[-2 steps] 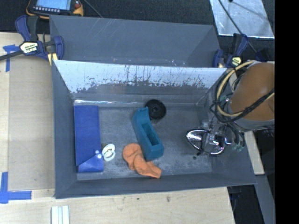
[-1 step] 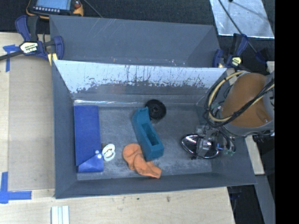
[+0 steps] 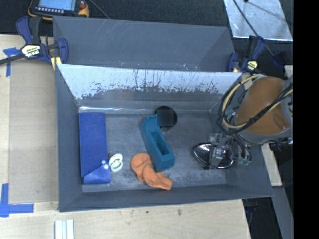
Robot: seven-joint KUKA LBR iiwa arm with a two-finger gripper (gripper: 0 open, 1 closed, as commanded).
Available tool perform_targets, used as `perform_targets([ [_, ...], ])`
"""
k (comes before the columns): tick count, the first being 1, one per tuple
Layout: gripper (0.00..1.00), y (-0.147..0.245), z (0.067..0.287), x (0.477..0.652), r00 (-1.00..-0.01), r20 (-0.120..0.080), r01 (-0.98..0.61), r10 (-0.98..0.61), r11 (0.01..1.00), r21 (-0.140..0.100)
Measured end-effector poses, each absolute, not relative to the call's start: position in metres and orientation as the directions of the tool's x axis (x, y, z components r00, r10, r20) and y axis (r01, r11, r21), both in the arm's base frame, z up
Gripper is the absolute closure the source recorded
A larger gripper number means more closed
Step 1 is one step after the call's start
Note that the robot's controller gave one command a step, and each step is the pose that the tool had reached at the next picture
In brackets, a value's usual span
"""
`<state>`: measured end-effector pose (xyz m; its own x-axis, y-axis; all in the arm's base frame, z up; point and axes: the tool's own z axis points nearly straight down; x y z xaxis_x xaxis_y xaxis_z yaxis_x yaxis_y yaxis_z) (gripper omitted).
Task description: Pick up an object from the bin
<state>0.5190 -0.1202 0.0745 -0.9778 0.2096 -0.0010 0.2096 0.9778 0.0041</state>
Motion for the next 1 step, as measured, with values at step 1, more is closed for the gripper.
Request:
perform_targets([
  [1,1.00,-0.1197,0.1212,0.5101,-0.980,0.000,0.199,0.199,0.980,0.000],
])
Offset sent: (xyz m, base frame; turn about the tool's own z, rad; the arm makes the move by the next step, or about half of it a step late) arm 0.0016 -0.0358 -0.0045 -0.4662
